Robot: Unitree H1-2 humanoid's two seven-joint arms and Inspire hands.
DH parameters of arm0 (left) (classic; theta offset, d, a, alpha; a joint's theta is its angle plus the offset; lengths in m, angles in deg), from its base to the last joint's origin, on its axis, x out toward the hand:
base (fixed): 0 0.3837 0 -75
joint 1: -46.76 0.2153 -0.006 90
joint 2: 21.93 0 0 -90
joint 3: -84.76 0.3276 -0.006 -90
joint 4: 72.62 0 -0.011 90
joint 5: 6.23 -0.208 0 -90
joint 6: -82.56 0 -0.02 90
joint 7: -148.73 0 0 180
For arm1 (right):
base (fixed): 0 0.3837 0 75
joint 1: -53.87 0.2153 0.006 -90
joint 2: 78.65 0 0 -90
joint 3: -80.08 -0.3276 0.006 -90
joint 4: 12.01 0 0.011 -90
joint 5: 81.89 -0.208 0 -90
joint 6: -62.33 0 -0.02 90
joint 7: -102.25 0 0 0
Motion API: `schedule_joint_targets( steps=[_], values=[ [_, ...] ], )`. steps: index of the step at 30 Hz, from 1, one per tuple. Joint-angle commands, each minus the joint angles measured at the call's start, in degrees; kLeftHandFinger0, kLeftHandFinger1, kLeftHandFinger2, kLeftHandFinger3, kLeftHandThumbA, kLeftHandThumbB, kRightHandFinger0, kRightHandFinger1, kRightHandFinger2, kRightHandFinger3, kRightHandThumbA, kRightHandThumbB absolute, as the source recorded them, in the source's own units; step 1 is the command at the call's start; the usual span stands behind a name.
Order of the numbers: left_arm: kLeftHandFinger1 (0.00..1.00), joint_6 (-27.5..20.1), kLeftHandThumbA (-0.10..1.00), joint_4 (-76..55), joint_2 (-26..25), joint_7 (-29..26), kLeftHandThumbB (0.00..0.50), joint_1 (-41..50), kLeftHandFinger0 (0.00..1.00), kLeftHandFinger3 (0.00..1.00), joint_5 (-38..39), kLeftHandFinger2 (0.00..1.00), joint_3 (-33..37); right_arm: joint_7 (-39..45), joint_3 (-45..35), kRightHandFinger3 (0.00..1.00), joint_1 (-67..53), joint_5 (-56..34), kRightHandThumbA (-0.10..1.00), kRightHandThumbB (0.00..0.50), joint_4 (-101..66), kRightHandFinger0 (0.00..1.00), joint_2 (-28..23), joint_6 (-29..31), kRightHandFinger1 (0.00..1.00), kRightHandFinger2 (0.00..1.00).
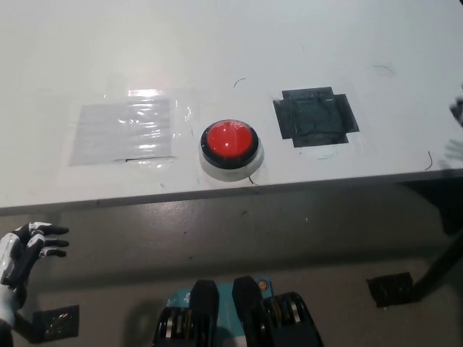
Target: The robot uses its right hand to make a fist and press the red button kept in the middle of the desk
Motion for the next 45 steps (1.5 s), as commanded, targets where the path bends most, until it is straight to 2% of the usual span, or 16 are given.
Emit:
schedule_joint_targets(
  steps=[1, 3, 4, 6, 11, 14, 15, 17, 19, 24, 26, 28, 33, 36, 40, 45],
  values=[
    [0.48, -1.3, 0.59, -0.7, -1.9, 1.0, 0.026, -0.8, 0.47, 0.52, 0.8, 0.54, -0.4, 1.6, 1.4, 0.75, 5.8, -2.5, 0.70, 0.209, -1.6, 0.55, -1.2, -0.1, 0.62, 0.63],
    [0.48, -1.0, 0.59, -0.6, -2.0, 1.0, 0.022, -1.0, 0.47, 0.49, 0.9, 0.53, -0.4, 1.7, 3.5, 0.58, 9.1, -1.3, 0.72, 0.202, -1.8, 0.51, -0.3, -0.1, 0.54, 0.51],
    [0.48, -0.9, 0.59, -0.6, -2.0, 1.1, 0.022, -0.9, 0.48, 0.49, 1.0, 0.54, -0.4, 1.6, 4.1, 0.55, 9.7, -0.7, 0.73, 0.203, -1.7, 0.50, -0.1, -0.1, 0.53, 0.49],
    [0.47, 0.1, 0.57, -1.7, -1.6, 0.8, 0.031, -0.6, 0.47, 0.47, 1.5, 0.51, -0.7, 1.1, 5.7, 0.32, 13.3, 1.0, 0.72, 0.218, -0.2, 0.31, 1.7, 0.0, 0.29, 0.28],
    [0.47, -0.8, 0.57, -1.5, -1.7, 1.2, 0.023, -0.5, 0.47, 0.49, 1.6, 0.52, -0.6, 0.9, 7.5, 0.06, 18.8, 1.8, 0.71, 0.209, 3.3, 0.08, 5.0, 1.9, 0.02, 0.01],
    [0.45, -0.9, 0.58, -1.5, -2.0, 1.4, 0.008, -0.5, 0.44, 0.49, 1.1, 0.51, -0.2, 0.9, 7.7, 0.17, 20.9, 2.5, 0.70, 0.241, 6.3, 0.00, 6.6, 3.7, 0.03, 0.10],
    [0.46, -0.4, 0.59, -1.8, -1.9, 0.9, 0.022, -0.5, 0.45, 0.48, 0.7, 0.51, -0.2, 0.8, 8.9, 0.10, 22.7, 3.9, 0.70, 0.221, 7.9, 0.00, 7.5, 4.8, 0.01, 0.10],
    [0.47, -1.2, 0.60, -1.6, -2.2, 1.1, 0.022, -0.6, 0.46, 0.49, 0.3, 0.52, 0.1, 0.5, 9.0, 0.17, 23.6, 4.2, 0.70, 0.221, 8.8, 0.00, 8.3, 5.3, 0.10, 0.28],
    [0.47, -0.4, 0.61, -1.9, -2.1, 1.0, 0.030, -0.7, 0.47, 0.47, 0.6, 0.51, 0.1, 1.1, 10.1, 0.19, 25.7, 5.0, 0.71, 0.188, 11.6, 0.00, 9.6, 7.5, 0.06, 0.29],
    [0.39, -0.8, 0.57, -1.4, -2.0, 1.6, 0.038, -1.2, 0.38, 0.42, 1.8, 0.45, -0.2, 0.5, 10.6, 0.23, 28.2, 4.5, 0.68, 0.187, 10.5, 0.00, 13.4, 5.8, 0.00, 0.25],
    [0.39, -0.7, 0.57, -1.7, -2.0, 1.5, 0.041, -1.1, 0.37, 0.42, 1.8, 0.44, -0.2, 0.0, 10.4, 0.25, 28.9, 3.9, 0.65, 0.193, 10.2, 0.00, 15.3, 4.9, 0.00, 0.24],
    [0.44, -0.6, 0.56, -1.6, -2.1, 1.4, 0.005, -1.1, 0.43, 0.47, 1.4, 0.49, -0.1, 0.1, 11.4, 0.27, 29.9, 4.5, 0.66, 0.185, 11.6, 0.00, 18.1, 5.8, 0.00, 0.26],
    [0.43, -0.7, 0.59, -1.6, -1.6, 0.8, 0.019, -0.8, 0.41, 0.49, 0.6, 0.49, 0.1, 1.2, 14.1, 0.38, 31.0, 6.2, 0.65, 0.145, 16.6, 0.00, 22.0, 8.9, 0.07, 0.36],
    [0.45, -0.9, 0.58, -1.4, -1.5, 0.9, 0.021, -1.0, 0.43, 0.51, 0.9, 0.52, 0.0, 1.4, 15.0, 0.31, 31.3, 6.7, 0.62, 0.151, 20.8, 0.00, 24.6, 11.0, 0.03, 0.30],
    [0.45, -1.9, 0.58, -0.4, -1.5, 1.7, 0.014, -1.9, 0.44, 0.49, 1.3, 0.52, 0.3, 2.9, 15.1, 0.30, 31.3, 5.8, 0.56, 0.097, 25.2, 0.00, 26.7, 13.8, 0.00, 0.28],
    [0.37, -1.3, 0.57, -0.9, -1.1, 1.2, 0.046, -1.9, 0.35, 0.47, 1.0, 0.45, 0.5, 3.4, 17.1, 0.32, 29.1, 7.8, 0.62, 0.096, 30.4, 0.00, 29.3, 17.2, 0.00, 0.28]
  ],
)
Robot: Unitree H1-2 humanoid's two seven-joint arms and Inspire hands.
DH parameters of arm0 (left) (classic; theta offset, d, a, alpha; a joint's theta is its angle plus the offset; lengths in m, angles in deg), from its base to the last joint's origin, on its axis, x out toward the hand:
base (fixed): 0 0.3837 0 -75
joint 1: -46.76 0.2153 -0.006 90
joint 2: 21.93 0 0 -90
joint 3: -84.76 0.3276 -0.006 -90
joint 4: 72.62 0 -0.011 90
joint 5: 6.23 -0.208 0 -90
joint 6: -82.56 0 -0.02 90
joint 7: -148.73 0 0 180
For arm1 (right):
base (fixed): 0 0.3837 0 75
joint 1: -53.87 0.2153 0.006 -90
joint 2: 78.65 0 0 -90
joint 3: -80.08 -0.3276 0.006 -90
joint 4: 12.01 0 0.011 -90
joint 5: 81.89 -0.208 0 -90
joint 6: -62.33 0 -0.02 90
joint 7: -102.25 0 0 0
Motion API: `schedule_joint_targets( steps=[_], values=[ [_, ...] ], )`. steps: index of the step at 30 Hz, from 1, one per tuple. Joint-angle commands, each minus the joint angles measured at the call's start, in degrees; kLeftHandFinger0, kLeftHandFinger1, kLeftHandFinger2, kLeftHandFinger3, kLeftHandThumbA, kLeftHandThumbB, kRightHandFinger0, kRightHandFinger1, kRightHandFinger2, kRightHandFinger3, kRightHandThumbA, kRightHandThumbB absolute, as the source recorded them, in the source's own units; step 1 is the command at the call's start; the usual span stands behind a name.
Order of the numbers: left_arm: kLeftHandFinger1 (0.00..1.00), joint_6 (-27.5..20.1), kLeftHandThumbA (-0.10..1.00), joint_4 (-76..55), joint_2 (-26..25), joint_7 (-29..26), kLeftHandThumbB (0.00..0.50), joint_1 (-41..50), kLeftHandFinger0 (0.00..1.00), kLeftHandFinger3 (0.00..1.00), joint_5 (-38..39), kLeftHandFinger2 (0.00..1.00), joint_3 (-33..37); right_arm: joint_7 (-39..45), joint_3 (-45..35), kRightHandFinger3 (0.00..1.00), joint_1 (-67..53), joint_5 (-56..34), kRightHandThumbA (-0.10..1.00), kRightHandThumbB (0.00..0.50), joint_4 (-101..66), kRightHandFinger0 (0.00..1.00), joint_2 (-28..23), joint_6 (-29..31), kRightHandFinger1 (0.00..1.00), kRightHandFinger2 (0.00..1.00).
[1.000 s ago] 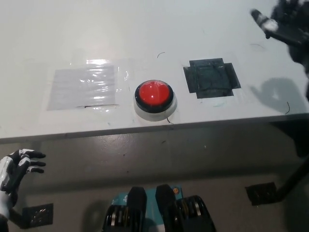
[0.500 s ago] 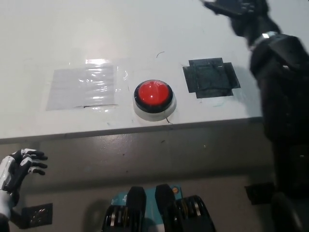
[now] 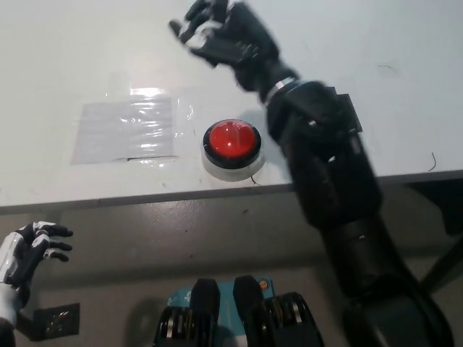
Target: The robot uses its right hand to make a fist and press the red button kept in the middle of the desk
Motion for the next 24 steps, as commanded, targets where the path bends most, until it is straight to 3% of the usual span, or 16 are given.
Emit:
schedule_joint_targets(
  steps=[1, 6, 9, 13, 16, 24],
  values=[
    [0.39, -1.5, 0.58, -1.1, -1.3, 0.7, 0.039, -1.8, 0.37, 0.47, 0.2, 0.46, 0.2, 2.2, 0.7, 0.31, 1.7, 1.5, 0.63, 0.103, 2.3, 0.00, 1.5, 7.9, 0.00, 0.27],
    [0.35, -0.6, 0.54, -1.0, -1.0, 0.9, 0.037, -2.5, 0.33, 0.41, 1.9, 0.41, -0.3, 2.5, 0.4, 0.25, 0.1, 2.0, 0.64, 0.104, 5.6, 0.00, 2.0, 9.3, 0.00, 0.25],
    [0.44, -0.7, 0.59, -1.3, -1.5, 1.0, 0.036, -2.9, 0.44, 0.47, 1.2, 0.50, 0.1, 2.8, -0.1, 0.21, -0.4, 2.0, 0.66, 0.075, 8.3, 0.00, 2.0, 11.9, 0.00, 0.20],
    [0.47, -1.1, 0.61, -1.1, -1.7, 0.3, 0.054, -2.8, 0.47, 0.50, -0.5, 0.53, 0.5, 2.0, -1.0, 0.26, -2.3, 1.7, 0.61, 0.081, 8.4, 0.00, 1.7, 11.2, 0.00, 0.22],
    [0.40, -1.2, 0.61, -0.8, -1.7, 0.5, 0.055, -3.4, 0.39, 0.49, 0.1, 0.48, 0.3, 2.3, -1.5, 0.26, -2.8, 1.6, 0.59, 0.078, 8.5, 0.00, 1.4, 11.1, 0.00, 0.21],
    [0.46, -1.6, 0.57, -0.6, -1.3, 1.1, 0.036, -4.0, 0.46, 0.49, 1.3, 0.51, -0.1, 3.3, -1.9, 0.27, -7.2, 1.7, 0.58, 0.062, 9.3, 0.00, 0.3, 12.5, 0.00, 0.24]
  ],
)
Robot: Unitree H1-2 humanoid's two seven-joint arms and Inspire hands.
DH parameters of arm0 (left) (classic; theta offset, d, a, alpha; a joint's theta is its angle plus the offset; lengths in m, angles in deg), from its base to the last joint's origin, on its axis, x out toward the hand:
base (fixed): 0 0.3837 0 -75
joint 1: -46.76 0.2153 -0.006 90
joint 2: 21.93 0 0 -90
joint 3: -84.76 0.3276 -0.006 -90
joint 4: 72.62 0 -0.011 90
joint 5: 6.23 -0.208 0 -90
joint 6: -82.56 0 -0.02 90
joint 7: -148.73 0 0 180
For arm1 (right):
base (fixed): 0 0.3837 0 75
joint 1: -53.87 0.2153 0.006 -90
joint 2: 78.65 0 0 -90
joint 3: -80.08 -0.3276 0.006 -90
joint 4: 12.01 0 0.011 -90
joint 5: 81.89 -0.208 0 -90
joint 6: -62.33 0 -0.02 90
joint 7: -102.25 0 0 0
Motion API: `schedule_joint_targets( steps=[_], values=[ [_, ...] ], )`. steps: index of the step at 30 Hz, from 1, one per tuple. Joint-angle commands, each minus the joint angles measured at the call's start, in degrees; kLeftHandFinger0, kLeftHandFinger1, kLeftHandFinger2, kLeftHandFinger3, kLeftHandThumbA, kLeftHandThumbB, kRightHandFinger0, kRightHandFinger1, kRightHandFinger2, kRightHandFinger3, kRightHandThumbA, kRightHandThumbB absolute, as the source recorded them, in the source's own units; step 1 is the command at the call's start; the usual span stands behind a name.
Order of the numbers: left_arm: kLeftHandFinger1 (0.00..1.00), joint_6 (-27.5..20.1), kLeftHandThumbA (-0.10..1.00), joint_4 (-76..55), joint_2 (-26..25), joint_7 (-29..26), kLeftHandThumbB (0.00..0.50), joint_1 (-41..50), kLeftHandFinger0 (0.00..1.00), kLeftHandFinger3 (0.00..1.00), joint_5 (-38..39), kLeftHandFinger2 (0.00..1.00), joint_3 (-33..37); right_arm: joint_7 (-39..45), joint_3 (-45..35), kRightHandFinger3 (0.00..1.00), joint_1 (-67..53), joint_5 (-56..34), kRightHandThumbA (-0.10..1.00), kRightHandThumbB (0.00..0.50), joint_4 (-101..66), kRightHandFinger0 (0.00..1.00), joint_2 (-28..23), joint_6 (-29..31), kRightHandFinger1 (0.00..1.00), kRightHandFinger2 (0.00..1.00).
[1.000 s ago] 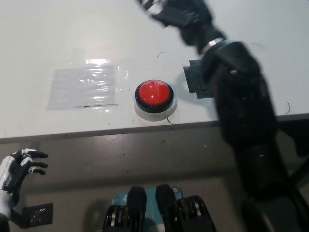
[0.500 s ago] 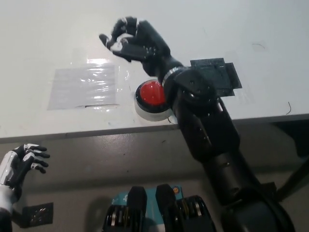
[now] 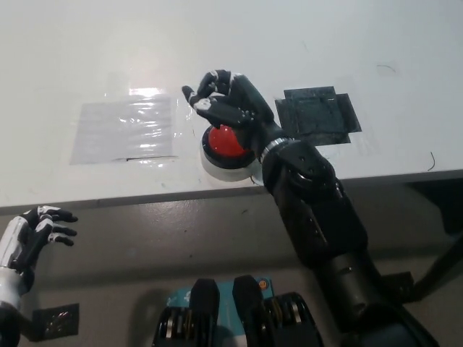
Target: The robot uses its right hand to make a fist and press the red button kept in the middle of the desk
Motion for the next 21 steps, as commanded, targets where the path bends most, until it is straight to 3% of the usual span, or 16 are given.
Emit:
schedule_joint_targets(
  steps=[1, 4, 7, 9, 12, 15, 17, 21],
  values=[
    [0.45, -1.8, 0.57, -0.6, -1.3, 0.9, 0.028, -1.4, 0.45, 0.48, 1.2, 0.51, -0.5, 2.4, -0.4, 0.28, -1.0, 0.0, 0.58, 0.066, 0.4, 0.00, -0.4, 4.5, 0.00, 0.24],
    [0.46, -2.7, 0.57, 0.1, -1.9, 1.6, 0.028, -2.2, 0.45, 0.49, 1.3, 0.51, -0.3, 2.4, -0.8, 0.29, -1.7, -0.2, 0.58, 0.048, 0.8, 0.00, -0.3, 4.7, 0.00, 0.24],
    [0.46, -1.3, 0.58, -0.4, -2.1, 1.1, 0.050, -2.7, 0.46, 0.50, 1.1, 0.52, -0.3, 1.8, -1.2, 0.31, -2.7, -0.6, 0.58, 0.064, 0.8, 0.00, 0.2, 2.8, 0.00, 0.26],
    [0.47, -1.6, 0.58, -0.4, -2.2, 1.4, 0.032, -2.8, 0.46, 0.51, 1.1, 0.53, -0.3, 2.2, -1.1, 0.32, -3.8, -0.6, 0.57, 0.037, 0.8, 0.00, 0.4, 2.6, 0.00, 0.26],
    [0.46, 0.0, 0.59, -1.2, -2.2, 0.5, 0.054, -3.1, 0.45, 0.52, 0.5, 0.52, -0.4, 1.5, -1.0, 0.33, -5.4, -0.3, 0.58, 0.043, 0.2, 0.00, 0.8, 1.0, 0.00, 0.29],
    [0.46, -1.7, 0.58, -0.7, -2.8, 1.7, 0.001, -3.7, 0.45, 0.54, 0.9, 0.54, -0.1, 1.9, -1.1, 0.30, -6.3, -0.8, 0.60, 0.042, 0.9, 0.00, 1.0, -0.4, 0.00, 0.28],
    [0.44, -0.7, 0.58, -1.1, -2.8, 1.2, 0.023, -3.9, 0.43, 0.53, 0.6, 0.52, -0.2, 2.1, -1.0, 0.27, -6.7, -0.7, 0.61, 0.025, 1.1, 0.00, 0.8, 0.0, 0.00, 0.27],
    [0.41, -0.3, 0.59, -0.7, -2.8, 1.0, 0.045, -4.4, 0.41, 0.50, 0.8, 0.48, -0.2, 2.5, -1.5, 0.25, -7.4, -1.5, 0.61, 0.044, 2.2, 0.00, 0.6, -1.1, 0.00, 0.25]
  ],
)
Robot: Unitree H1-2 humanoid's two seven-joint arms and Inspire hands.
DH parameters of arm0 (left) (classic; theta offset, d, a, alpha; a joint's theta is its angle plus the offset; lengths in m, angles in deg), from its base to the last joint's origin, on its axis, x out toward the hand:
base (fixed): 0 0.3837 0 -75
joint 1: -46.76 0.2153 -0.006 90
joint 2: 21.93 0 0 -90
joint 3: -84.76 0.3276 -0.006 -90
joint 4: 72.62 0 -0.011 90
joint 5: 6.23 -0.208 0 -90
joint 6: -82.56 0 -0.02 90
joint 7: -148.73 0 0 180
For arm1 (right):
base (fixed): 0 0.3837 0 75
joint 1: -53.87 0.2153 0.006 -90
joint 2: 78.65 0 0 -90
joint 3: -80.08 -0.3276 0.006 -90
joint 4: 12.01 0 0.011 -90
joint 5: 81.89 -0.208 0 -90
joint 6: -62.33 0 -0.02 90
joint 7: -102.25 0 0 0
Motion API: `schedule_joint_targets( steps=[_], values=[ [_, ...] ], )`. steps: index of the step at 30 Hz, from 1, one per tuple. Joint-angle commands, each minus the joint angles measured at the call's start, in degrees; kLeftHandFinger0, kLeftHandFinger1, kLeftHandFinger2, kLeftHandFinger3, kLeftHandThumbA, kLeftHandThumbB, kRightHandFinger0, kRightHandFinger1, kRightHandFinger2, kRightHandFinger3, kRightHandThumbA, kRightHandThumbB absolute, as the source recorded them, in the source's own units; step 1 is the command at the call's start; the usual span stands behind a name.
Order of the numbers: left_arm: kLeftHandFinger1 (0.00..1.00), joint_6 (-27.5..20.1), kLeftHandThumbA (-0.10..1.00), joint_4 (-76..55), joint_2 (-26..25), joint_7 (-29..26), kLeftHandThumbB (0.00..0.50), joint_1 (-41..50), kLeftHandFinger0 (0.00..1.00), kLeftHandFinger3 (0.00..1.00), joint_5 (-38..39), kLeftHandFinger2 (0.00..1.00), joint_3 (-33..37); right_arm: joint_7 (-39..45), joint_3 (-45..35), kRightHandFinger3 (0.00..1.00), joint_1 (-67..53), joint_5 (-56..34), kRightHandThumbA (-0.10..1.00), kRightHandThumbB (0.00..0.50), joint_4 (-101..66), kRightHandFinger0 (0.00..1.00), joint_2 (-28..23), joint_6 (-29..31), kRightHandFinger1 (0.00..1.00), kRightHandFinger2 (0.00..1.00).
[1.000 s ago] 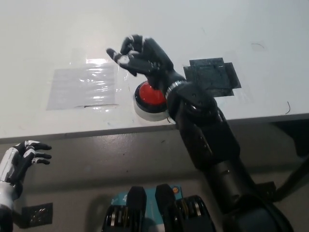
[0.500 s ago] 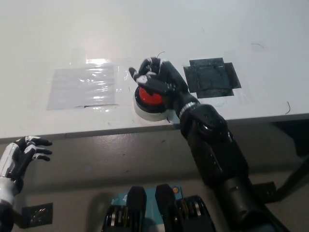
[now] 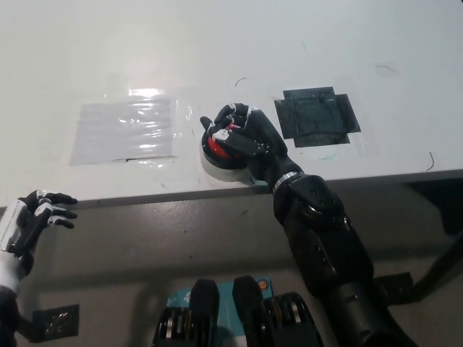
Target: The robot uses its right hand to make a fist and press the red button kept in the middle of the desk
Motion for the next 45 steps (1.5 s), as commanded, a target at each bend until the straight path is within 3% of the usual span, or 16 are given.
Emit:
schedule_joint_targets(
  steps=[1, 4, 6, 7, 11, 14, 19, 23, 24, 26, 28, 31, 34, 40, 45],
  values=[
    [0.41, -0.3, 0.59, -1.1, -1.9, 0.7, 0.036, -1.6, 0.39, 0.49, 0.5, 0.47, -0.2, 1.4, -0.8, 0.26, -1.5, -1.2, 0.60, 0.045, 1.6, 0.00, 0.3, -3.3, 0.00, 0.26],
    [0.40, -1.1, 0.59, -0.9, -2.1, 1.4, 0.028, -1.5, 0.39, 0.50, 0.8, 0.47, -0.1, 1.4, -0.8, 0.28, -1.8, -0.8, 0.62, 0.042, 2.4, 0.00, 0.1, -3.7, 0.00, 0.28],
    [0.40, 0.0, 0.57, -1.3, -1.7, 0.9, 0.050, -1.6, 0.39, 0.48, 1.4, 0.45, -0.4, 1.4, -0.9, 0.32, -1.8, -0.7, 0.64, 0.048, 3.0, 0.00, 0.0, -3.6, 0.00, 0.30],
    [0.39, -0.7, 0.55, -1.0, -1.7, 1.1, 0.031, -1.7, 0.38, 0.47, 1.5, 0.45, -0.5, 1.0, -1.0, 0.32, -1.9, -0.5, 0.64, 0.049, 2.8, 0.00, 0.1, -4.0, 0.00, 0.30],
    [0.40, -0.4, 0.57, -1.1, -1.8, 1.1, 0.028, -1.7, 0.39, 0.49, 1.5, 0.46, -0.3, 1.5, -1.1, 0.32, -1.9, -0.5, 0.63, 0.049, 3.3, 0.00, -0.1, -3.8, 0.00, 0.30],
    [0.42, 0.2, 0.58, -1.5, -1.9, 0.7, 0.038, -1.5, 0.40, 0.50, 0.9, 0.49, -0.2, 0.4, -2.0, 0.40, -1.2, -1.1, 0.59, 0.051, 2.8, 0.00, 0.4, -5.0, 0.01, 0.34],
    [0.41, -0.8, 0.59, -1.0, -2.0, 1.0, 0.035, -1.0, 0.40, 0.52, 0.6, 0.49, -0.1, 0.6, -1.4, 0.30, 0.5, -0.3, 0.60, 0.050, 1.6, 0.00, 0.4, -4.8, 0.00, 0.27],
    [0.42, -0.1, 0.59, -1.5, -2.0, 1.3, 0.033, -0.3, 0.42, 0.51, 0.9, 0.50, -0.2, 0.8, -2.2, 0.24, 3.7, -1.5, 0.57, 0.085, 0.1, 0.00, 0.7, -6.1, 0.00, 0.24],
    [0.43, -1.0, 0.56, -0.9, -1.8, 1.7, 0.019, -0.4, 0.42, 0.49, 1.7, 0.49, -0.5, 1.9, -2.2, 0.25, 5.9, -1.8, 0.59, 0.066, -0.7, 0.00, 0.2, -6.2, 0.00, 0.24],
    [0.41, -0.1, 0.56, -1.1, -1.7, 1.5, 0.031, -0.1, 0.41, 0.49, 1.8, 0.48, -0.6, 0.8, -2.7, 0.27, 7.8, -1.9, 0.58, 0.091, -2.8, 0.00, 0.3, -8.3, 0.00, 0.26],
    [0.46, -0.4, 0.56, -1.1, -1.6, 1.3, 0.038, 0.2, 0.46, 0.50, 1.6, 0.52, -0.6, 0.9, -3.0, 0.26, 9.3, -2.1, 0.59, 0.105, -4.5, 0.00, 0.1, -9.9, 0.00, 0.25],
    [0.48, -1.1, 0.56, -1.1, -1.5, 1.3, 0.028, 0.7, 0.49, 0.50, 1.4, 0.53, -0.6, 0.5, -3.1, 0.24, 10.6, -1.7, 0.60, 0.097, -8.2, 0.00, -0.2, -11.9, 0.00, 0.25],
    [0.49, -1.2, 0.59, -1.0, -1.7, 1.1, 0.041, 0.8, 0.50, 0.51, 0.7, 0.55, -0.4, 0.4, -3.8, 0.24, 12.4, -2.3, 0.62, 0.120, -14.0, 0.00, -1.6, -15.6, 0.00, 0.26],
    [0.44, -1.5, 0.61, -1.0, -1.9, 1.1, 0.068, 1.7, 0.43, 0.53, 0.3, 0.52, -0.3, -0.5, -6.9, 0.30, 12.9, -4.4, 0.62, 0.130, -20.2, 0.00, -3.6, -19.2, 0.02, 0.30],
    [0.46, -1.4, 0.63, -1.3, -2.1, 0.8, 0.076, 2.2, 0.47, 0.51, -0.3, 0.52, -0.3, -0.8, -8.9, 0.35, 11.1, -4.2, 0.62, 0.146, -25.3, 0.00, -6.8, -20.9, 0.05, 0.33]
  ],
)
